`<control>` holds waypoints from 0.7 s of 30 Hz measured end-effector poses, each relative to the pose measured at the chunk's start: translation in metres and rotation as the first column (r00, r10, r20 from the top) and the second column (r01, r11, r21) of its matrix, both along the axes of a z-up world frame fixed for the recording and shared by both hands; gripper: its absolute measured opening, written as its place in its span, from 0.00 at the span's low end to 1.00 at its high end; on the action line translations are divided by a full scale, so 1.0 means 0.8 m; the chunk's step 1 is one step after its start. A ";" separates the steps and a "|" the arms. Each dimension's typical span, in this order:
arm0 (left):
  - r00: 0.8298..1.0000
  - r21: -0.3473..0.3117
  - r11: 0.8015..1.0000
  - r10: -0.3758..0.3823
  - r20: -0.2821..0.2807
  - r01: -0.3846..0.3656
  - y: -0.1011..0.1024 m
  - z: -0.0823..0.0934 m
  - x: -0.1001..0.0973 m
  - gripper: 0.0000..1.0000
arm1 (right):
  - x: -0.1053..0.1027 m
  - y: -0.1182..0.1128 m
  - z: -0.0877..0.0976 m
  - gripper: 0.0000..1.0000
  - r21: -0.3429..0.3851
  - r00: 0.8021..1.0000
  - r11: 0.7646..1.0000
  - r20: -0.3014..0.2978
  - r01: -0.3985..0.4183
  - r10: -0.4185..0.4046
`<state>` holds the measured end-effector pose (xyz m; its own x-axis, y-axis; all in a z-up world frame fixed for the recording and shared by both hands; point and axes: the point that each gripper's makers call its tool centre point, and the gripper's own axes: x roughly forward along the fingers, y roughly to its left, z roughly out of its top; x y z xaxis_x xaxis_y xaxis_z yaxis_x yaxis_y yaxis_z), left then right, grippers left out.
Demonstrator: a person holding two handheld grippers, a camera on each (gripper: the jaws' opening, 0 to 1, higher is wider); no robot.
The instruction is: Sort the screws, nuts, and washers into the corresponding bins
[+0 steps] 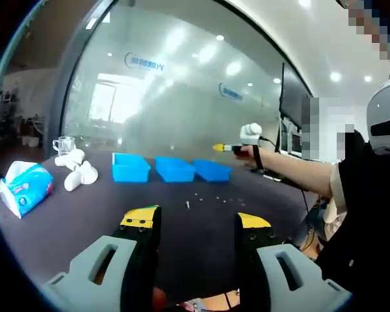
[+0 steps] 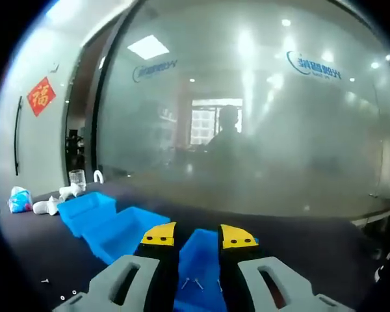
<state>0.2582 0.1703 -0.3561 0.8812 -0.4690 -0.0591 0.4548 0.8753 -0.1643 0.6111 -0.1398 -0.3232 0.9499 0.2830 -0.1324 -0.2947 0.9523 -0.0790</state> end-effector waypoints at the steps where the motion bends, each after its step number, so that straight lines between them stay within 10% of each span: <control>1: 1.000 0.000 1.000 -0.001 0.000 0.001 -0.001 0.000 0.000 0.44 | -0.002 0.002 0.000 0.24 -0.012 1.000 1.000 0.002 -0.005 0.005; 11: 1.000 0.003 1.000 -0.010 0.008 0.010 -0.005 0.003 -0.004 0.44 | -0.046 0.021 -0.008 0.43 -0.016 0.992 0.992 -0.022 -0.124 0.124; 21: 0.999 0.008 1.000 -0.029 0.012 0.029 -0.015 0.004 -0.007 0.44 | -0.138 0.028 0.010 0.21 0.239 0.972 0.947 -0.037 -0.216 0.231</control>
<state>0.2529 0.1587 -0.3526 0.8679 -0.4940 -0.0521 0.4821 0.8629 -0.1515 0.5004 -0.1175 -0.3149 0.8505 0.5171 -0.0960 -0.4993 0.8512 0.1617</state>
